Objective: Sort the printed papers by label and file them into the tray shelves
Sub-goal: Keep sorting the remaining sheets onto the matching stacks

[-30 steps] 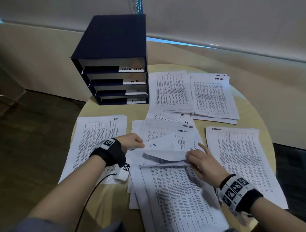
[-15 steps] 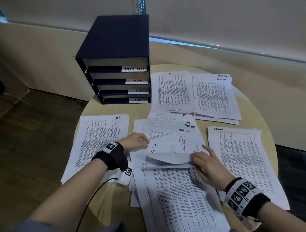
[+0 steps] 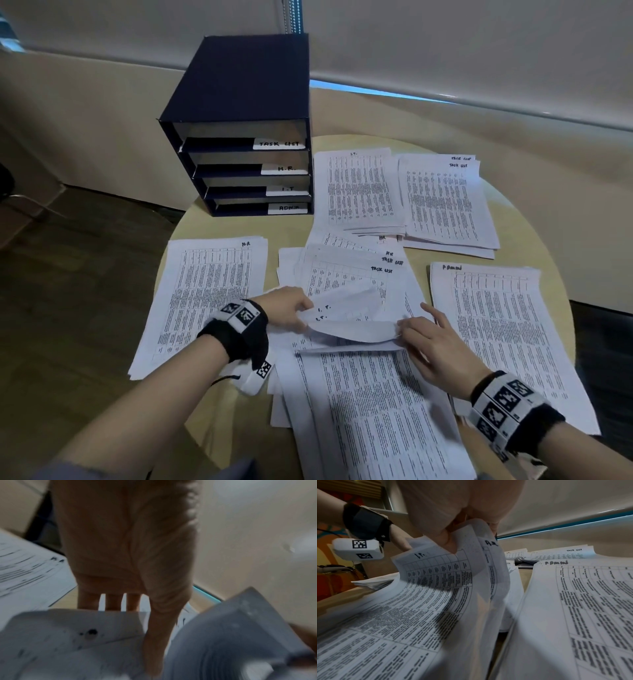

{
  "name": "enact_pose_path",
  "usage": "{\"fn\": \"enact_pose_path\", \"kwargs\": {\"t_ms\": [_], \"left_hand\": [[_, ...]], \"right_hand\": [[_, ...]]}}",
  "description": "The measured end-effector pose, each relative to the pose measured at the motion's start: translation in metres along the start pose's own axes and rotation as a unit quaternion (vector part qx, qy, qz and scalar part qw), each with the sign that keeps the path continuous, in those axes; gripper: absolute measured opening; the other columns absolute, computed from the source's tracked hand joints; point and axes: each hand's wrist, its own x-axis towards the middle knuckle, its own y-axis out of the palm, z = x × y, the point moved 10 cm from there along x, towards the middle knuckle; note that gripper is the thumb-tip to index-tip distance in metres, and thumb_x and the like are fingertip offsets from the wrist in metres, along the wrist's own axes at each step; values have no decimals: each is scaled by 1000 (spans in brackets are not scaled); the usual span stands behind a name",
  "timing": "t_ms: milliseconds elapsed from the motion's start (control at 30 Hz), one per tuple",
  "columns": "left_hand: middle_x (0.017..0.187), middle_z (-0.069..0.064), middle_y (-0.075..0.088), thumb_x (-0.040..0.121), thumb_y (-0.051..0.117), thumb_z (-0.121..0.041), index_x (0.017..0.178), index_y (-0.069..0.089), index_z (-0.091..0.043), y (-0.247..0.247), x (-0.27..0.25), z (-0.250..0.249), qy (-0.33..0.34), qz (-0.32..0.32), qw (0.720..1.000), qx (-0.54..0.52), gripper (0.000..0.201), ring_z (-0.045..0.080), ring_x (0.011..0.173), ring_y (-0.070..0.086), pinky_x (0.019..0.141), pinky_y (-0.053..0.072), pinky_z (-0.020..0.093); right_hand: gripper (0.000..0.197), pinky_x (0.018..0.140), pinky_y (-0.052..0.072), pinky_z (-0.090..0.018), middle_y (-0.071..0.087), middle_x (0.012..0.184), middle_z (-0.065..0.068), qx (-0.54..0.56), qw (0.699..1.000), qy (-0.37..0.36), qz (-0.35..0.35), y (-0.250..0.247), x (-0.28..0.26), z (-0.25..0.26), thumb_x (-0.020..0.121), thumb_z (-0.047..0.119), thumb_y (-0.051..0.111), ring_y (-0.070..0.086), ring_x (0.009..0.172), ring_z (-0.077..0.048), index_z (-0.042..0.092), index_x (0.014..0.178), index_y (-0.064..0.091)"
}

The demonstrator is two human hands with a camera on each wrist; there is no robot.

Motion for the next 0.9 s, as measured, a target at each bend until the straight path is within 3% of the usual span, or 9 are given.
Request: {"fn": "enact_pose_path", "kwargs": {"t_ms": [200,333,467,567,633,700,767,833,900], "left_hand": [[134,-2,45,93,57,-25,99,63,-18,-55,-29,-45,121,-250,956,99,11,13,111,52,95,45,26],[89,-6,62,92,60,-12,98,61,-18,-109,-55,-62,143,-359,907,166,8,12,77,59,71,54,29],[78,2,66,88,59,-8,92,63,-12,-169,-104,-58,153,-509,834,147,7,22,65,63,58,55,37],[88,3,71,90,54,-12,96,63,-12,-207,-141,-42,151,-596,787,37,10,22,75,67,68,55,37],[94,2,71,91,59,-17,95,64,-13,-225,-151,-18,121,-617,773,-85,7,20,82,66,72,54,33],[96,-3,69,90,64,-22,92,64,-23,-235,-153,1,118,-608,752,-226,2,18,90,66,77,55,35],[97,-8,68,89,66,-18,93,63,-30,-240,-152,8,141,-585,731,-322,13,9,92,66,81,55,33],[102,-8,67,89,66,-9,104,65,-20,-237,-139,6,143,-532,744,-378,19,0,88,66,78,54,22],[105,-2,68,87,68,-7,114,63,-8,-228,-120,2,103,-466,792,-380,28,1,84,67,72,54,17]], "right_hand": [[9,106,26,-42,61,87,7,-4,999,44,-13,-7,18,-14,82,14,54,60,84,-11,21,86,59],[12,104,25,-38,61,85,6,-12,996,82,-22,-10,33,-22,85,19,47,62,83,-16,20,84,59],[24,104,26,-50,61,118,-3,-16,993,117,5,-4,30,-26,75,15,72,52,117,-28,27,87,55],[2,108,24,-55,46,139,-7,-6,992,127,-6,-13,22,-22,85,32,54,35,132,-30,30,83,54],[6,107,24,-56,47,138,-5,10,991,130,-18,-18,16,-22,86,32,47,35,131,-25,31,85,53],[7,100,35,-54,58,118,4,59,988,138,-38,-27,11,-27,86,27,45,45,115,-15,32,87,50],[15,84,46,-33,56,92,18,139,975,165,-58,-39,7,-37,89,19,46,51,88,-4,33,88,50],[21,68,45,-22,55,87,12,207,955,200,-73,-52,6,-46,91,4,52,53,76,-5,25,88,54],[19,64,43,-14,59,86,9,238,944,217,-79,-69,10,-47,89,-1,55,55,71,-7,17,88,59]]}}
